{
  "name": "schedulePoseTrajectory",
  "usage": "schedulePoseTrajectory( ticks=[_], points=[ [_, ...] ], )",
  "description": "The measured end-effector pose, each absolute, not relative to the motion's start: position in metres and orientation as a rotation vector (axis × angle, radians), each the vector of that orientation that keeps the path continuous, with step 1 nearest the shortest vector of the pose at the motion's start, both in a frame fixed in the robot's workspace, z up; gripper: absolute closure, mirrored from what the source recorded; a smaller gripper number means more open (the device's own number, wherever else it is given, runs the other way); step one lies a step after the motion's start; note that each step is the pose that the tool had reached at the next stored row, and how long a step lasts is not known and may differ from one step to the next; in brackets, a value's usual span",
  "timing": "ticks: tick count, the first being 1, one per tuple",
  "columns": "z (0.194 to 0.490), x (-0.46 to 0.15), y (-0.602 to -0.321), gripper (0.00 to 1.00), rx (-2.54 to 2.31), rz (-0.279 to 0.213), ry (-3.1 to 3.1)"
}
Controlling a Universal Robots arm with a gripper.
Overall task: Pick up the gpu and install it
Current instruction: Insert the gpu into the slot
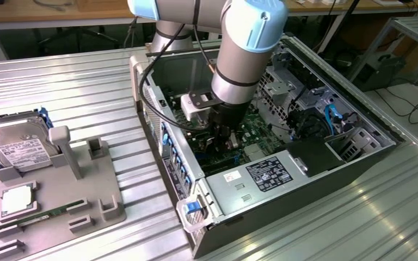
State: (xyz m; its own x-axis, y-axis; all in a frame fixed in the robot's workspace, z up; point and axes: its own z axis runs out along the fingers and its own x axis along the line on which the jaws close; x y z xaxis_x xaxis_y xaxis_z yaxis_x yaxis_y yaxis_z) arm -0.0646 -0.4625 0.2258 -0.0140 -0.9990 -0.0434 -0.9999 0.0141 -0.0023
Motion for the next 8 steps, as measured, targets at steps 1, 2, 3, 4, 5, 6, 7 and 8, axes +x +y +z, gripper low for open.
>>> schedulePoseTrajectory(
  ticks=[1,2,3,4,5,6,7,8],
  points=[
    [0.226,-0.065,-0.462,0.72,-2.182,0.044,2.213],
    [0.227,-0.065,-0.462,0.71,-2.182,0.044,2.212],
    [0.228,-0.065,-0.463,0.71,-2.182,0.043,2.213],
    [0.229,-0.065,-0.463,0.64,-2.182,0.043,2.213],
    [0.232,-0.065,-0.463,0.64,-2.181,0.042,2.212],
    [0.234,-0.065,-0.463,0.64,-2.181,0.040,2.211],
    [0.238,-0.065,-0.463,0.64,-2.180,0.039,2.211],
    [0.241,-0.065,-0.463,0.64,-2.179,0.037,2.210]
  ],
)
